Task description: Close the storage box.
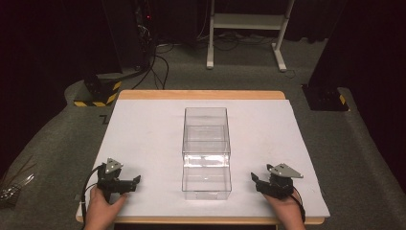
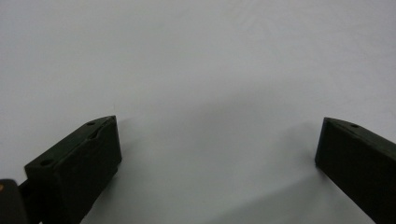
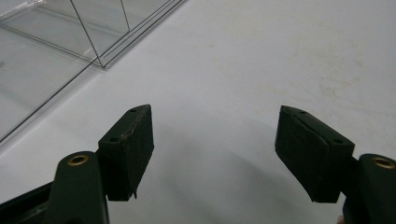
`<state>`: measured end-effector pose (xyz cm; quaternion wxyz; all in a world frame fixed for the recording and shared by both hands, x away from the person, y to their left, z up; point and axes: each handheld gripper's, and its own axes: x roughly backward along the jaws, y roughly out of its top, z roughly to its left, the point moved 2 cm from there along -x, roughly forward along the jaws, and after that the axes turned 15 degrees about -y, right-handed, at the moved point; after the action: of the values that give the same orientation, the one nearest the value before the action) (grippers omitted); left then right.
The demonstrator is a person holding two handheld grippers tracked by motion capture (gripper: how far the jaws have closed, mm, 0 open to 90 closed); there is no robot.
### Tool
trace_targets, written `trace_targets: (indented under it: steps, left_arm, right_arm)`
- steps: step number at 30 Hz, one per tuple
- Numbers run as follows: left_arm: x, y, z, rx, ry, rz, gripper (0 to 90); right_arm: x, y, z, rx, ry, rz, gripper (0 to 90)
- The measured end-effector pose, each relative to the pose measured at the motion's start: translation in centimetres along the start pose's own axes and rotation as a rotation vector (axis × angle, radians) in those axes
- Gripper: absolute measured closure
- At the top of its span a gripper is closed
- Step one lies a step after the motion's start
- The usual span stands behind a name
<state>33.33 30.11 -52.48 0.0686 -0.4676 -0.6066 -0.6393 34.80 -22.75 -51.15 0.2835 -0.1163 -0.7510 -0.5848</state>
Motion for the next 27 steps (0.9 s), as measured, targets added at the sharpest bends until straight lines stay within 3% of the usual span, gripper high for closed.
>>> trace_targets:
  steps: [27]
  left_arm:
    - [-0.01,0.02,0.01,0.003,-0.002,0.0,0.5]
  right_arm:
    - [-0.18,0.07,0.1,0.004,-0.007,0.019,29.3]
